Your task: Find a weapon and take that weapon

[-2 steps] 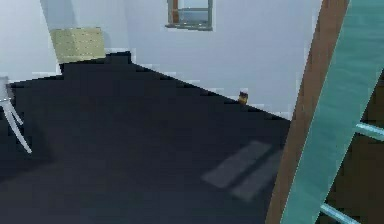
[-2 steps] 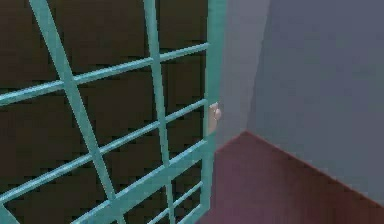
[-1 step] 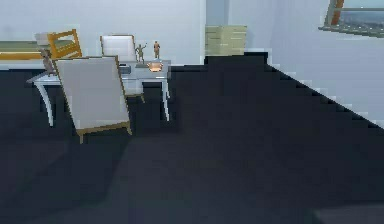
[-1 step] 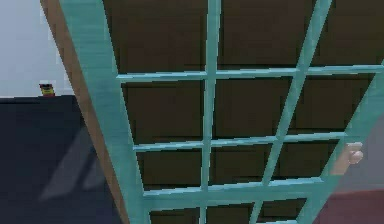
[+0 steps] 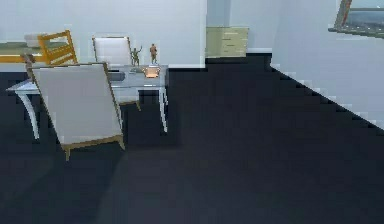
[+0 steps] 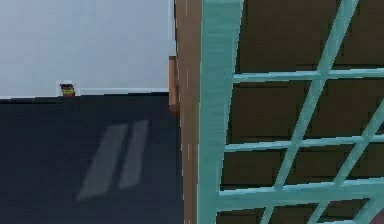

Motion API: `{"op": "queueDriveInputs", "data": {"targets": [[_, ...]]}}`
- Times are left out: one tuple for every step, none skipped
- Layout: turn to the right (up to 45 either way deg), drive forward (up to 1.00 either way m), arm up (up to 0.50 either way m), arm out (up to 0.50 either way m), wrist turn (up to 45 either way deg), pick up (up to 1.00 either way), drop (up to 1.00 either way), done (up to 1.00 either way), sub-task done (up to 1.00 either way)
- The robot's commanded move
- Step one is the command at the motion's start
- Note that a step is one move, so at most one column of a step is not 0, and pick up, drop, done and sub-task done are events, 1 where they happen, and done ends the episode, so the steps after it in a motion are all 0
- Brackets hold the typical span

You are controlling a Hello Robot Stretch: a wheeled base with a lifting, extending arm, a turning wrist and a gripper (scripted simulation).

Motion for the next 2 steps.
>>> {"op": "queueDriveInputs", "data": {"targets": [[-45.0,0.0,0.0,0.0,0.0,0.0,0.0,0.0,0.0],[-42.0,0.0,0.0,0.0,0.0,0.0,0.0,0.0,0.0]]}}
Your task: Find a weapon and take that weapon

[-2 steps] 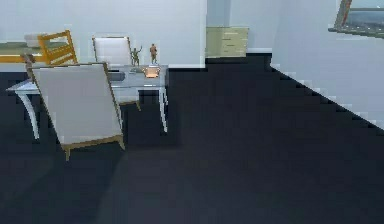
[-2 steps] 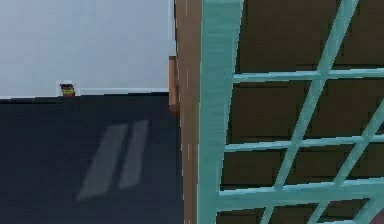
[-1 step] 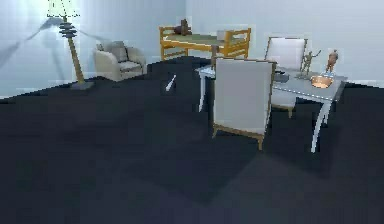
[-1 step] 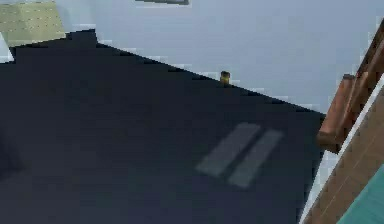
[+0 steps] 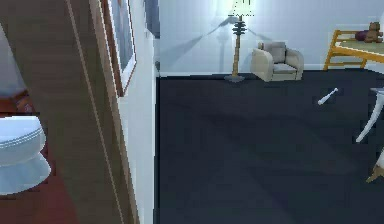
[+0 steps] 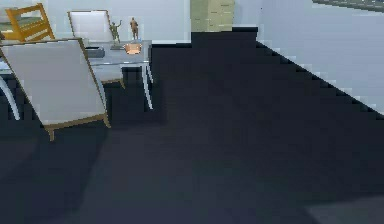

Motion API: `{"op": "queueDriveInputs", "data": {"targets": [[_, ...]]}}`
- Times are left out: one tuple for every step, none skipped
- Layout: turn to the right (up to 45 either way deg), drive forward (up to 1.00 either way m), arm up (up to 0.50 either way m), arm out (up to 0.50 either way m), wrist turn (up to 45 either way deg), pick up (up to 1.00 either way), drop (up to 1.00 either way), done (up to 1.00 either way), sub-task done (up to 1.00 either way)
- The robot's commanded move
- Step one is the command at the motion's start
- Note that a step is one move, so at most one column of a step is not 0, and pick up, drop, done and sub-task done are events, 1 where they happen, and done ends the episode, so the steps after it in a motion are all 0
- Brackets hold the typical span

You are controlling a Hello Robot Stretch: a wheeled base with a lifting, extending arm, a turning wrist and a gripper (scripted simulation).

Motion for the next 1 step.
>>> {"op": "queueDriveInputs", "data": {"targets": [[0.0,1.0,0.0,0.0,0.0,0.0,0.0,0.0,0.0]]}}
